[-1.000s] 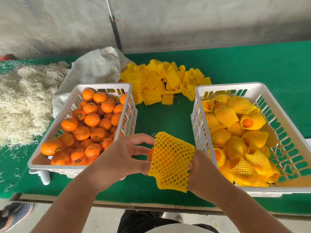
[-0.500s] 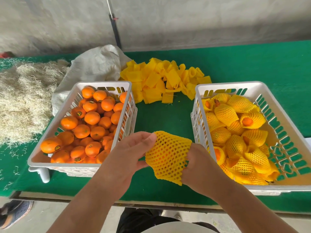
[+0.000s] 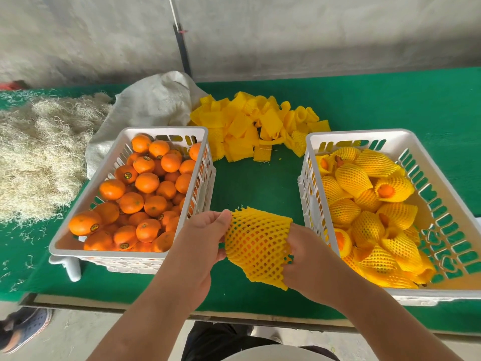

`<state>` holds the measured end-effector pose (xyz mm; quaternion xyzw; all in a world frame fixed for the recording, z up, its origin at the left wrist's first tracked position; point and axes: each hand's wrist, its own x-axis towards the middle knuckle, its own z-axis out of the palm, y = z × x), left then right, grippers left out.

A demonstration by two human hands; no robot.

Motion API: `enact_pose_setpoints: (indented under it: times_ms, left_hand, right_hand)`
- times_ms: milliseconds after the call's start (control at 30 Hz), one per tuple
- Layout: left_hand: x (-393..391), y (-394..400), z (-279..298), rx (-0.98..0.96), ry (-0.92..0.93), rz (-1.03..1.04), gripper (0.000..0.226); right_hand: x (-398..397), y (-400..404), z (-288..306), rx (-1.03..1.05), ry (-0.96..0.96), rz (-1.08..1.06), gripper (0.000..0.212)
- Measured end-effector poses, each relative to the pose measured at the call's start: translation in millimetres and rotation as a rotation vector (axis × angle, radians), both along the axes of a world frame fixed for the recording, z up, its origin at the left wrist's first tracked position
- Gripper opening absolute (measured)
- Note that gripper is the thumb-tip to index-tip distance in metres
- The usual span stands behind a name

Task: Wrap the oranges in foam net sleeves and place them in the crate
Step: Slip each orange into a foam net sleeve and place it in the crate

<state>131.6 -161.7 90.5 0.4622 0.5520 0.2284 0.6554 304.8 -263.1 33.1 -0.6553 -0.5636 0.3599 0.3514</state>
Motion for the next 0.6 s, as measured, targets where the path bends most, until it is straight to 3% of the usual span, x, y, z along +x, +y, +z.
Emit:
enact_pose_setpoints:
  times_ms: [167, 433, 600]
  left_hand:
    - [-1.3, -1.8, -2.9, 0.042, 0.041, -0.026, 0.030]
    - [-8.2, 6.9, -11.5, 0.061, 0.072, -0.082, 0.032]
    - [-6.4, 5.6, -13.6, 0.051, 0.060, -0.092, 0.032]
  right_hand:
    - [-2.5, -3.3, -0.9, 0.000, 0.145, -0.038, 0.052]
    - [-12.7, -1.4, 7.0, 0.044, -0.010, -0.032, 0.059]
    - [-18.8, -0.5, 1.5, 0.047, -0.027, -0.043, 0.079]
